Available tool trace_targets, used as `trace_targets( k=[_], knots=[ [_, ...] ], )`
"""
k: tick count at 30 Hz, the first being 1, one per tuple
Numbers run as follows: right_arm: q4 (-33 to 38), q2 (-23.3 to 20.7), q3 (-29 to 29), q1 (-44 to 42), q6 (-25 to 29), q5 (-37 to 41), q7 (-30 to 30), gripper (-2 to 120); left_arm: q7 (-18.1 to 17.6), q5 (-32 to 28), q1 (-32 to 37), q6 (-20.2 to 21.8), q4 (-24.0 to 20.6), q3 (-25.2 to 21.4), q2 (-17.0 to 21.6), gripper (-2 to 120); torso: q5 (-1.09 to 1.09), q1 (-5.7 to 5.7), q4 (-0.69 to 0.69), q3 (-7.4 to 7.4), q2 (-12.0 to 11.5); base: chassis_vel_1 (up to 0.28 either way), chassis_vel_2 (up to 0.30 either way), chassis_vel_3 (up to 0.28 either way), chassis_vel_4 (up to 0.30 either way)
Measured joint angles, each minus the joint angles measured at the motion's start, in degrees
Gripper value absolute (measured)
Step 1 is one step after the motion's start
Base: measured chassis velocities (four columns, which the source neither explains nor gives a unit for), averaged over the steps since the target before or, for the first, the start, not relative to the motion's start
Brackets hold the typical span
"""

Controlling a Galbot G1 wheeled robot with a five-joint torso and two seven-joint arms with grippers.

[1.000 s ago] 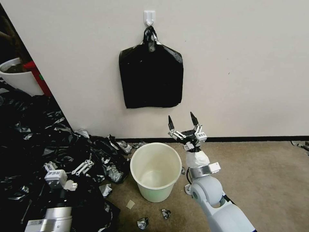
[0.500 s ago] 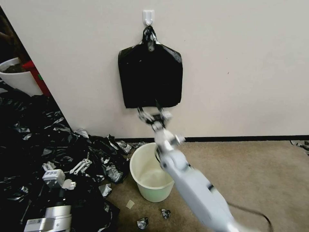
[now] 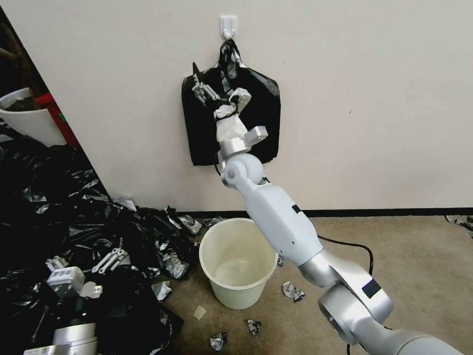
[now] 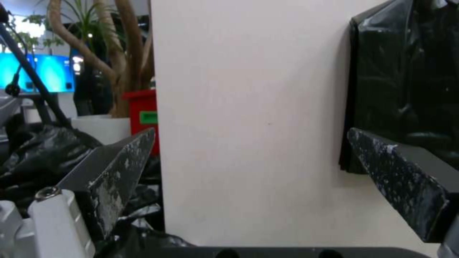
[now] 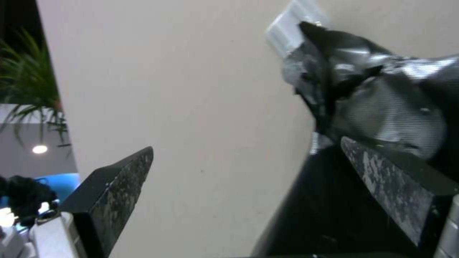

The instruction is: Place a trash bag onto the trash bin.

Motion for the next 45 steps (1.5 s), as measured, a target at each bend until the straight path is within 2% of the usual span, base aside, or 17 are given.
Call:
trace_targets(
  k=[2, 10, 18, 29, 32, 34, 36, 40, 43, 44, 45],
  knots=[
    [-0.3, -0.1, 0.4, -0.3, -0.6, -0.2, 2.3, 100, -0.2, 0.4, -0.3, 0.0, 0.1, 0.3, -0.1, 100, 0.0, 0.0, 0.0, 0.0, 0.0, 0.0, 0.0, 0.0, 0.0],
    [-1.0, -0.2, 1.2, 0.2, -1.6, 0.5, 4.5, 100, -1.3, 1.5, -0.6, 0.2, 0.6, 0.7, -0.1, 100, 0.0, 0.0, 0.0, 0.0, 0.0, 0.0, 0.0, 0.0, 0.0],
    [-1.8, -0.2, 1.4, 1.2, -2.5, 6.6, 4.3, 100, -1.7, 1.5, -0.6, 0.3, 0.6, 0.5, 0.0, 100, 0.0, 0.0, 0.01, 0.0, 0.0, 0.0, 0.0, 0.0, 0.0],
    [-2.3, -0.3, 2.0, 2.4, -2.4, 8.8, 2.6, 97, -1.9, 1.4, -0.8, 0.3, 1.0, 0.5, -0.1, 100, 0.0, 0.0, 0.0, 0.0, 0.0, 0.0, 0.0, 0.0, 0.0],
    [-2.2, -0.3, 2.0, 2.4, -2.3, 9.2, 1.9, 84, -1.9, 1.5, -1.0, 0.3, 1.1, 0.5, -0.2, 100, 0.0, 0.0, 0.0, -0.01, 0.0, 0.0, 0.0, 0.0, 0.0],
    [-2.2, -0.3, 2.0, 2.5, -2.3, 9.3, 1.8, 80, -1.9, 1.6, -1.0, 0.3, 1.2, 0.5, -0.2, 100, 0.0, 0.0, 0.0, -0.01, 0.0, 0.0, 0.0, 0.0, 0.0],
    [-2.5, -0.3, 2.1, 2.6, -2.2, 9.8, 1.6, 68, -2.0, 1.7, -0.9, 0.3, 1.3, 0.6, -0.3, 100, 0.0, -0.01, 0.0, 0.0, 0.0, 0.0, 0.0, 0.0, 0.0],
    [-2.9, -0.3, 2.4, 2.8, -2.2, 10.4, 1.5, 59, -2.0, 1.8, -0.9, 0.3, 1.4, 0.7, -0.3, 100, 0.0, 0.0, 0.0, -0.01, 0.0, 0.0, 0.0, 0.0, 0.0],
    [-3.8, -0.3, 2.9, 3.3, -2.2, 11.0, 1.5, 44, -2.0, 2.2, -1.0, 0.3, 1.6, 0.9, -0.4, 100, 0.0, 0.0, 0.0, -0.01, 0.0, 0.0, 0.0, 0.0, 0.0],
    [-3.8, -0.3, 2.9, 3.3, -2.2, 11.0, 1.5, 44, -2.0, 2.2, -1.0, 0.3, 1.6, 0.9, -0.4, 100, 0.0, 0.0, 0.0, -0.01, 0.0, 0.0, 0.0, 0.0, 0.0],
    [-4.1, -0.3, 3.1, 3.5, -2.2, 11.2, 1.5, 39, -2.1, 2.4, -0.9, 0.3, 1.6, 1.0, -0.4, 100, 0.0, 0.0, 0.0, -0.01, 0.0, 0.0, 0.0, 0.0, 0.0]
  ],
)
